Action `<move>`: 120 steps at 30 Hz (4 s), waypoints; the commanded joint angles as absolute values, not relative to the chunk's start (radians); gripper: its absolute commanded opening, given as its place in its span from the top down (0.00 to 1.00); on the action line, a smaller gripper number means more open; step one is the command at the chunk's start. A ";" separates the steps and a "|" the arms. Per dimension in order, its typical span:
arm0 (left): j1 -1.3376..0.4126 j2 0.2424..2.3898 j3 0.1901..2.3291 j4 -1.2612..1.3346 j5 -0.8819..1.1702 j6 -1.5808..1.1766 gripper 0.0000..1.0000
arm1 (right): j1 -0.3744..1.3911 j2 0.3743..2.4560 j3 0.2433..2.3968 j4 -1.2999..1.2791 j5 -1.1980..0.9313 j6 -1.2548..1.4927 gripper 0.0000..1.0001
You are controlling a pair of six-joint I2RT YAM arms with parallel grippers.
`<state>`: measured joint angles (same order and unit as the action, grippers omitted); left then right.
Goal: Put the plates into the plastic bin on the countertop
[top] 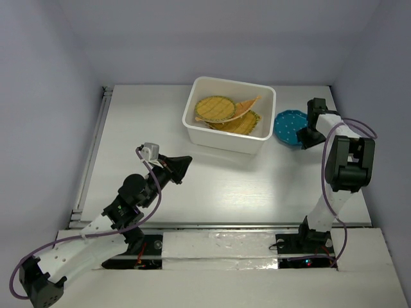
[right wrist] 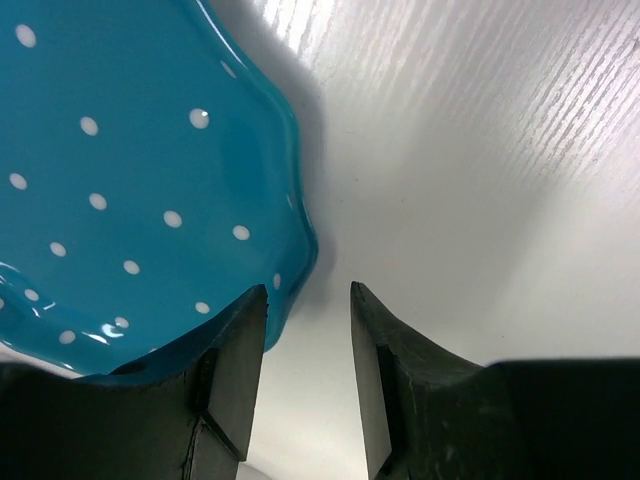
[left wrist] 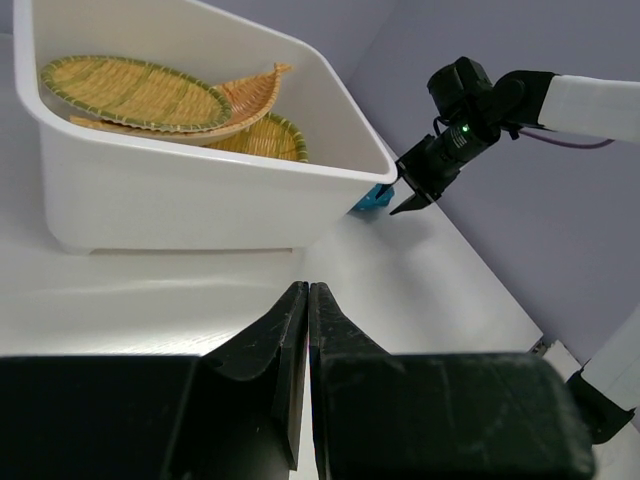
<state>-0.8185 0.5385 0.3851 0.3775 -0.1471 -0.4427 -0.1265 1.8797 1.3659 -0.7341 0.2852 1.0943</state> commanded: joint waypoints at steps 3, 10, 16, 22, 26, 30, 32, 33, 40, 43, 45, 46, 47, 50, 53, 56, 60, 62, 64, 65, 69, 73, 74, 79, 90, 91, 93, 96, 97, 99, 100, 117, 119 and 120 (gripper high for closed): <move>-0.824 0.543 0.382 0.442 -0.138 -0.440 0.98 | -0.086 1.942 1.480 -0.834 0.380 1.115 0.56; -0.824 0.525 0.377 0.437 -0.155 -0.437 0.98 | -0.049 1.991 1.559 -0.951 0.448 1.092 0.62; -0.824 0.514 0.376 0.433 -0.156 -0.437 0.98 | -0.029 1.987 1.557 -0.982 0.463 1.091 0.60; -0.824 0.489 0.371 0.431 -0.156 -0.440 0.98 | -0.029 1.922 1.476 -0.948 0.440 1.052 0.63; -0.824 0.489 0.370 0.433 -0.152 -0.445 0.98 | -0.009 1.927 1.477 -1.006 0.443 1.025 0.63; -0.833 0.483 0.368 0.434 -0.147 -0.446 0.98 | 0.012 1.905 1.442 -1.017 0.475 1.038 0.63; -0.833 0.482 0.367 0.434 -0.149 -0.446 0.98 | 0.012 1.891 1.404 -1.012 0.476 1.037 0.63; -0.833 0.482 0.367 0.436 -0.150 -0.446 0.98 | 0.012 1.876 1.387 -1.008 0.479 1.038 0.63; -0.833 0.499 0.365 0.443 -0.141 -0.449 0.98 | 0.012 1.836 1.221 -0.957 0.514 1.020 0.64; -0.833 0.503 0.365 0.448 -0.135 -0.451 0.98 | 0.012 1.795 1.128 -0.884 0.511 1.006 0.66; -0.833 0.508 0.365 0.449 -0.130 -0.453 0.98 | 0.012 1.720 1.076 -0.793 0.502 1.000 0.68; -0.833 0.508 0.364 0.454 -0.129 -0.453 0.97 | 0.012 1.697 1.056 -0.766 0.502 0.996 0.68; -0.833 0.512 0.364 0.456 -0.127 -0.454 0.98 | 0.012 1.654 1.027 -0.709 0.502 0.986 0.67; -0.833 0.522 0.364 0.460 -0.121 -0.454 0.98 | -0.001 1.589 0.962 -0.571 0.477 0.916 0.63; -0.833 0.528 0.364 0.460 -0.121 -0.454 0.97 | -0.047 1.523 0.911 -0.458 0.414 0.899 0.58; -0.833 0.538 0.365 0.459 -0.132 -0.451 0.98 | -0.104 1.522 0.877 -0.422 0.364 0.896 0.54; -0.833 0.549 0.365 0.463 -0.129 -0.449 0.98 | -0.150 1.551 0.859 -0.408 0.318 0.905 0.51; -0.833 0.557 0.367 0.466 -0.127 -0.449 0.98 | -0.161 1.572 0.827 -0.382 0.284 0.917 0.51; -0.833 0.560 0.367 0.469 -0.124 -0.449 0.98 | -0.173 1.566 0.824 -0.370 0.266 0.922 0.51; -0.833 0.561 0.367 0.469 -0.121 -0.451 0.98 | -0.173 1.586 0.833 -0.388 0.252 0.920 0.51; -0.833 0.563 0.367 0.472 -0.120 -0.451 0.98 | -0.173 1.580 0.828 -0.393 0.249 0.916 0.57; -0.833 0.564 0.365 0.471 -0.126 -0.449 0.98 | -0.173 1.588 0.838 -0.393 0.244 0.899 0.84; -0.833 0.568 0.365 0.472 -0.126 -0.449 0.98 | -0.173 1.586 0.835 -0.393 0.244 0.900 0.86; -0.833 0.572 0.368 0.469 -0.129 -0.448 0.98 | -0.173 1.575 0.822 -0.379 0.242 0.891 1.00; -0.833 0.580 0.367 0.469 -0.138 -0.445 0.98 | -0.173 1.315 0.678 -0.227 0.265 0.904 1.00; -0.833 0.580 0.367 0.469 -0.140 -0.443 0.98 | -0.173 1.284 0.678 -0.227 0.274 0.900 1.00; -0.833 0.578 0.367 0.468 -0.143 -0.443 0.98 | -0.173 1.224 0.677 -0.215 0.279 0.868 1.00; -0.833 0.577 0.365 0.468 -0.156 -0.439 0.98 | -0.183 1.114 0.670 -0.213 0.281 0.832 1.00; -0.833 0.577 0.364 0.466 -0.160 -0.439 0.98 | -0.192 1.053 0.666 -0.215 0.288 0.827 1.00; -0.833 0.587 0.364 0.469 -0.164 -0.437 0.97 | -0.202 0.993 0.660 -0.224 0.284 0.816 1.00; -0.833 0.591 0.364 0.472 -0.164 -0.436 0.97 | -0.215 0.961 0.655 -0.227 0.279 0.812 1.00; -0.833 0.624 0.362 0.477 -0.215 -0.416 0.97 | -0.224 0.485 0.759 -0.268 0.123 0.738 1.00; -0.833 0.620 0.359 0.477 -0.224 -0.414 0.97 | -0.224 0.451 0.807 -0.281 0.088 0.724 1.00; -0.833 0.617 0.357 0.477 -0.235 -0.414 0.97 | -0.224 0.449 0.833 -0.287 0.075 0.712 1.00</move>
